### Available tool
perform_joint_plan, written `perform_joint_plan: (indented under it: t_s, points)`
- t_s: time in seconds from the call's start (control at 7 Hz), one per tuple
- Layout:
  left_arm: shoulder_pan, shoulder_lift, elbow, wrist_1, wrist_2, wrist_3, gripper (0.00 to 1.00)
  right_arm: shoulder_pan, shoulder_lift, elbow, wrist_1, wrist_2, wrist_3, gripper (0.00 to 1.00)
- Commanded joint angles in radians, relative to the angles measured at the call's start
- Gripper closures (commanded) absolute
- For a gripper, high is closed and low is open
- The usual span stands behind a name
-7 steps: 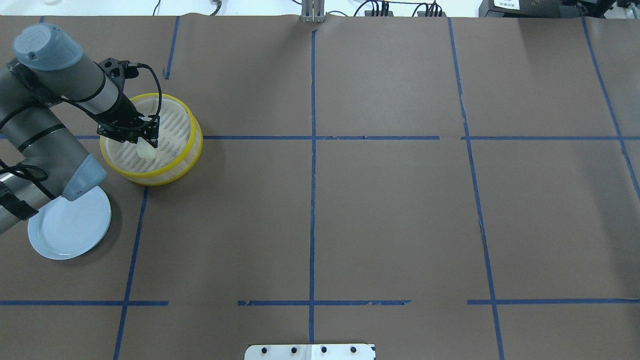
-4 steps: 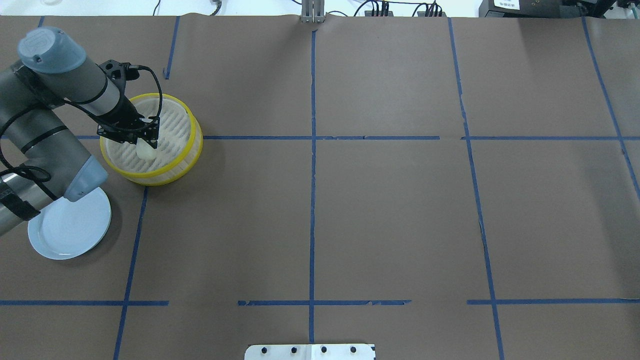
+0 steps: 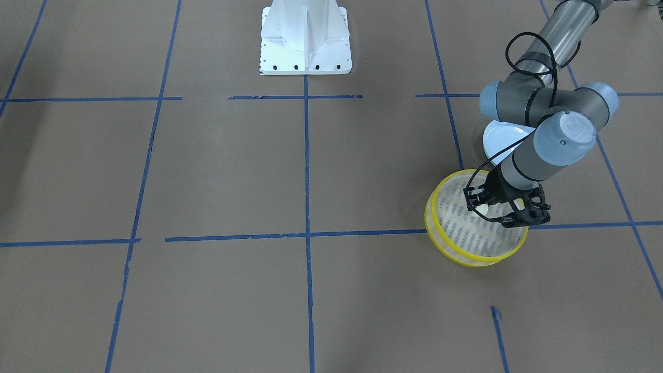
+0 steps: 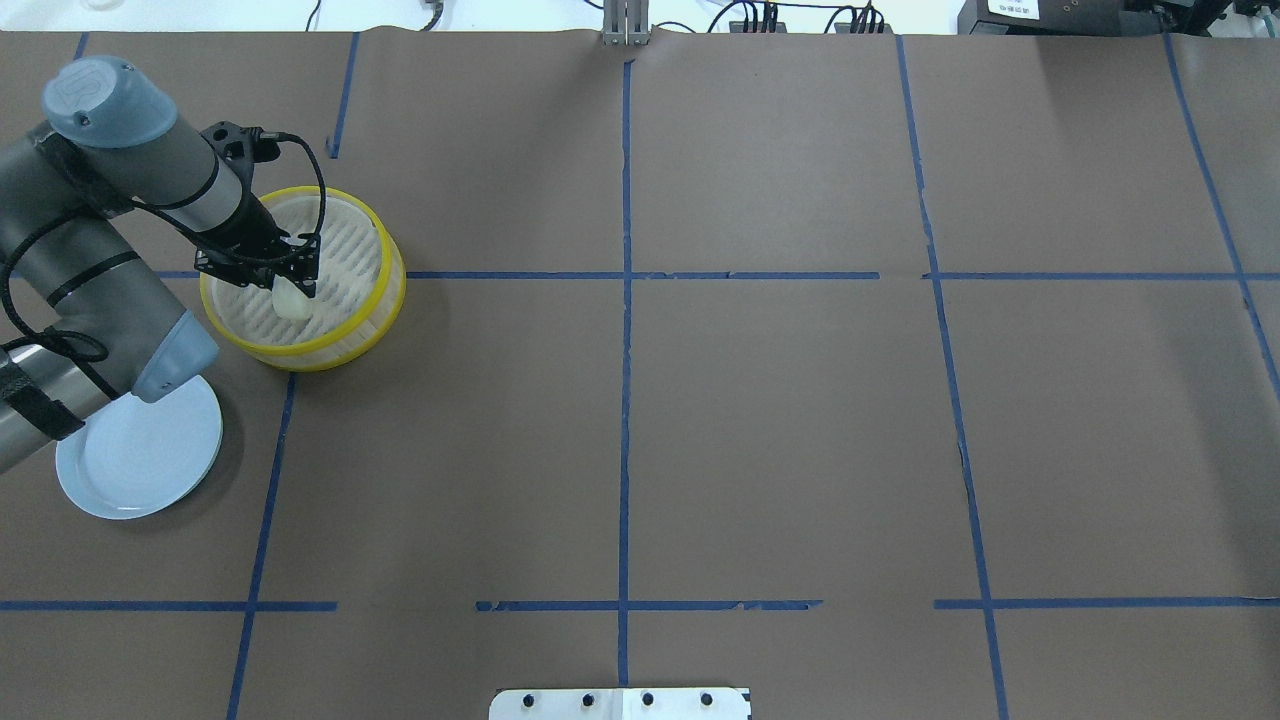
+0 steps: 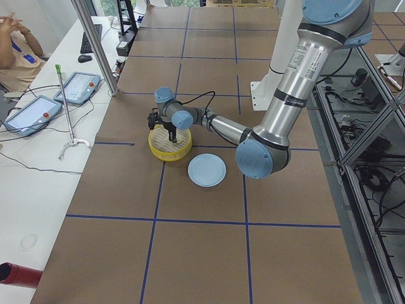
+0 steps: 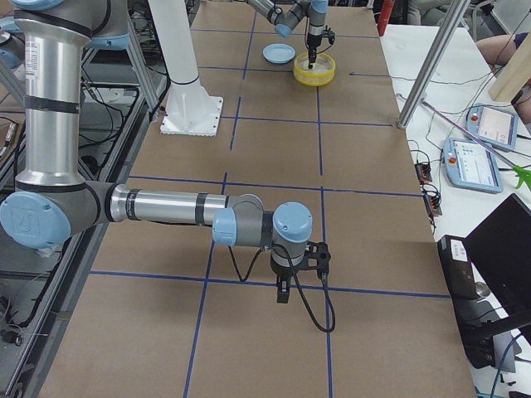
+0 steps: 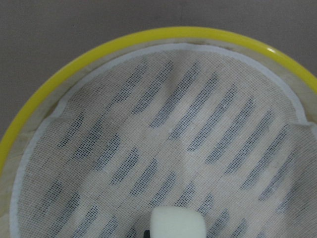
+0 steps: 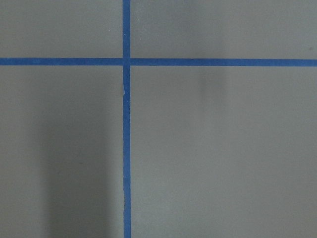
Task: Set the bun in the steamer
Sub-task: 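Lower the bun into the steamer and open the left gripper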
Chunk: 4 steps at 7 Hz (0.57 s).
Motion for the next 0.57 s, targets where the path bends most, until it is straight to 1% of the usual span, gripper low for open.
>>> perform_joint_plan:
  t_s: [0.0,0.14,0.29,0.43]
  points:
    - [0.004,-0.001,0.005,-0.001,0.000,0.001,0.53,0.000,0.000,0.000,0.000,0.000,0.000,0.00]
    - [0.004,-0.001,0.005,-0.001,0.000,0.001,0.49,0.000,0.000,0.000,0.000,0.000,0.000,0.00]
    - [0.006,0.001,0.005,-0.001,0.000,0.006,0.40,0.000,0.000,0.000,0.000,0.000,0.000,0.00]
    - [0.004,0.001,0.002,-0.001,0.002,0.014,0.17,0.000,0.000,0.000,0.000,0.000,0.000,0.00]
